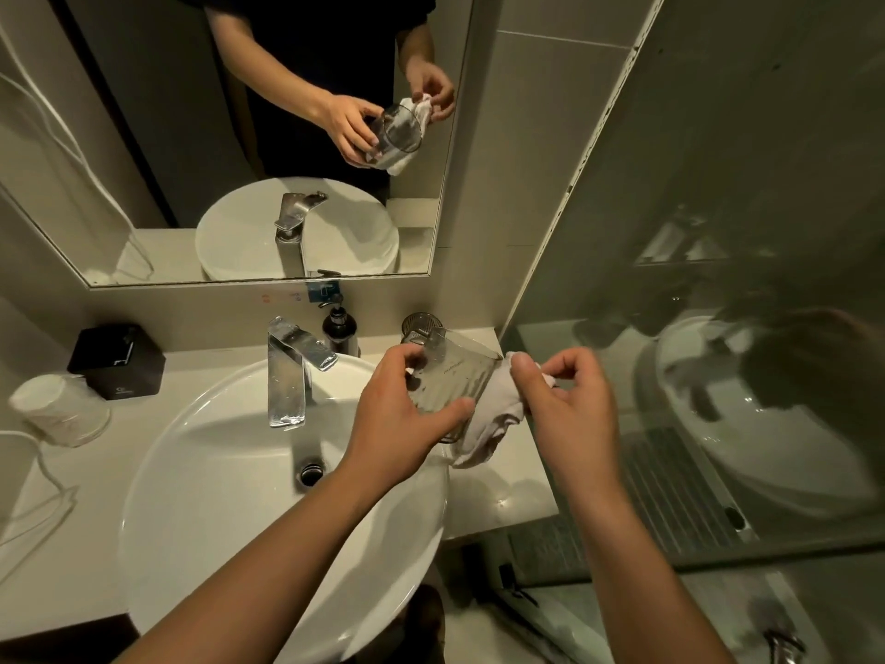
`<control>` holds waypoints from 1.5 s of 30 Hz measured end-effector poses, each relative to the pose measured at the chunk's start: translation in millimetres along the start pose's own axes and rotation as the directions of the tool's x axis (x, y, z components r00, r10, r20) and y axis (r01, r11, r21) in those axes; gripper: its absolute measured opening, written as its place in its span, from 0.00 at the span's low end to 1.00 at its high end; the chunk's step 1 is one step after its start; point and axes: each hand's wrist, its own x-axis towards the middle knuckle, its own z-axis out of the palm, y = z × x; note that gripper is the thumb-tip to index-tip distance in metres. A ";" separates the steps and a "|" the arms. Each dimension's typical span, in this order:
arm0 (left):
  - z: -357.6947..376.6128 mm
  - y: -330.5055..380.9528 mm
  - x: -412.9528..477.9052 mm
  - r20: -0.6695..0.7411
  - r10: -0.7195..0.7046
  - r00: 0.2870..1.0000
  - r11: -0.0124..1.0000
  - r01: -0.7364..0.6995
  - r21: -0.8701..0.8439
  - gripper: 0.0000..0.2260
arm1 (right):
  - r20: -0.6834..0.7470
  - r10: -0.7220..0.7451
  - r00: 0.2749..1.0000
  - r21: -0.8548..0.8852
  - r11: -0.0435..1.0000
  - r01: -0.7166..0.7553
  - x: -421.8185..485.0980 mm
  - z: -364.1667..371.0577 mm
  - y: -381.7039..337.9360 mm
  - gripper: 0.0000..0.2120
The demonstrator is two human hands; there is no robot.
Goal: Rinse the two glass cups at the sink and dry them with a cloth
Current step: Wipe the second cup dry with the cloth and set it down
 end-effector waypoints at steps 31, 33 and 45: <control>9.6 -5.8 -5.1 0.196 -0.144 0.970 0.706 0.240 -0.666 0.27 | 0.193 0.005 0.981 0.274 0.960 -0.059 -27.0 30.7 15.5 0.23; 8.7 -3.8 -2.5 0.222 -0.141 0.965 0.699 0.256 -0.668 0.26 | 0.212 -0.057 0.976 0.198 0.980 0.014 -31.2 29.5 16.9 0.24; 14.3 -0.5 -6.6 0.195 -0.087 0.977 0.774 0.189 -0.604 0.25 | 0.075 -0.490 0.868 -0.030 0.869 0.494 -23.8 38.4 30.5 0.27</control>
